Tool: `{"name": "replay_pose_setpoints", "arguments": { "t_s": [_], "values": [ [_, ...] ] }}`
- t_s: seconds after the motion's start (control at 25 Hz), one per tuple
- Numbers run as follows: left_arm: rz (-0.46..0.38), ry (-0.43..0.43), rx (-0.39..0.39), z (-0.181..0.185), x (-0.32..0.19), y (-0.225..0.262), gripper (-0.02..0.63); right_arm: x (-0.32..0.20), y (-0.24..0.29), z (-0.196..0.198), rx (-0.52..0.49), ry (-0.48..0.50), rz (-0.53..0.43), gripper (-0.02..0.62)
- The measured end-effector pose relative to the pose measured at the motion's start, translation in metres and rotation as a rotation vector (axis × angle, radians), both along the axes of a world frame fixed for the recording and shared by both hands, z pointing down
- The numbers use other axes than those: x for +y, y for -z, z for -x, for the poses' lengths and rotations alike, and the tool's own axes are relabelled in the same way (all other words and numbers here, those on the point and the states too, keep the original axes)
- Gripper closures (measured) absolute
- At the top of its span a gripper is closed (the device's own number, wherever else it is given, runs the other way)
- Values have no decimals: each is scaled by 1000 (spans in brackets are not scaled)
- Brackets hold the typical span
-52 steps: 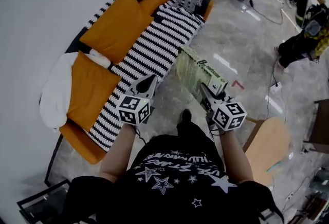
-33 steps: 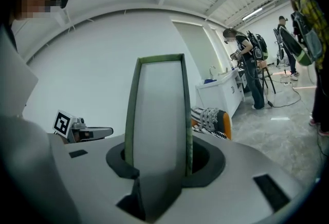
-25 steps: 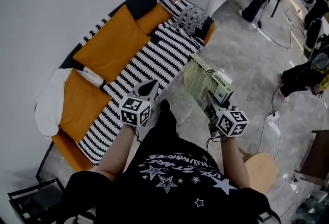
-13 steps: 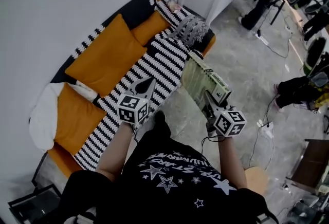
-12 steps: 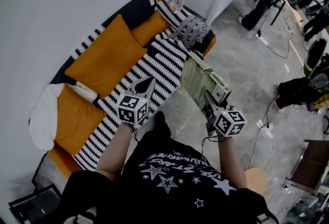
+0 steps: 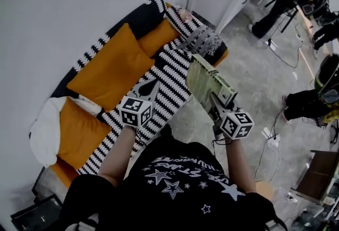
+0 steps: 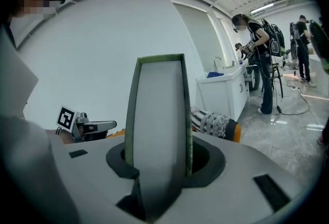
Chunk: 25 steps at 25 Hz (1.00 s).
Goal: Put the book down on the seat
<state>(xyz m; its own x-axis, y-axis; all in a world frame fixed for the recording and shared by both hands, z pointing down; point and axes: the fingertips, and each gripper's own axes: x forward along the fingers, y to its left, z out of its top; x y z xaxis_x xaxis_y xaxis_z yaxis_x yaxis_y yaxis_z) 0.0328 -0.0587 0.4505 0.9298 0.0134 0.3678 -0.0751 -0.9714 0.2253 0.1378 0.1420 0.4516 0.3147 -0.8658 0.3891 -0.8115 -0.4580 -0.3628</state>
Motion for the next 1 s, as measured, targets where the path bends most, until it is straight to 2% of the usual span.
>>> {"name": "replay_pose_setpoints", "arguments": {
  "t_s": [0.4, 0.72, 1.0],
  "values": [
    [0, 57, 9, -9, -37, 0, 598, -41, -5, -24, -4, 54, 20, 426],
    [-6, 211, -3, -11, -71, -3, 597, -114, -16, -60, -9, 250, 40, 426],
    [25, 335, -54, -44, -116, -20, 597, -184, -31, -110, -28, 400, 70, 426]
  ]
}}
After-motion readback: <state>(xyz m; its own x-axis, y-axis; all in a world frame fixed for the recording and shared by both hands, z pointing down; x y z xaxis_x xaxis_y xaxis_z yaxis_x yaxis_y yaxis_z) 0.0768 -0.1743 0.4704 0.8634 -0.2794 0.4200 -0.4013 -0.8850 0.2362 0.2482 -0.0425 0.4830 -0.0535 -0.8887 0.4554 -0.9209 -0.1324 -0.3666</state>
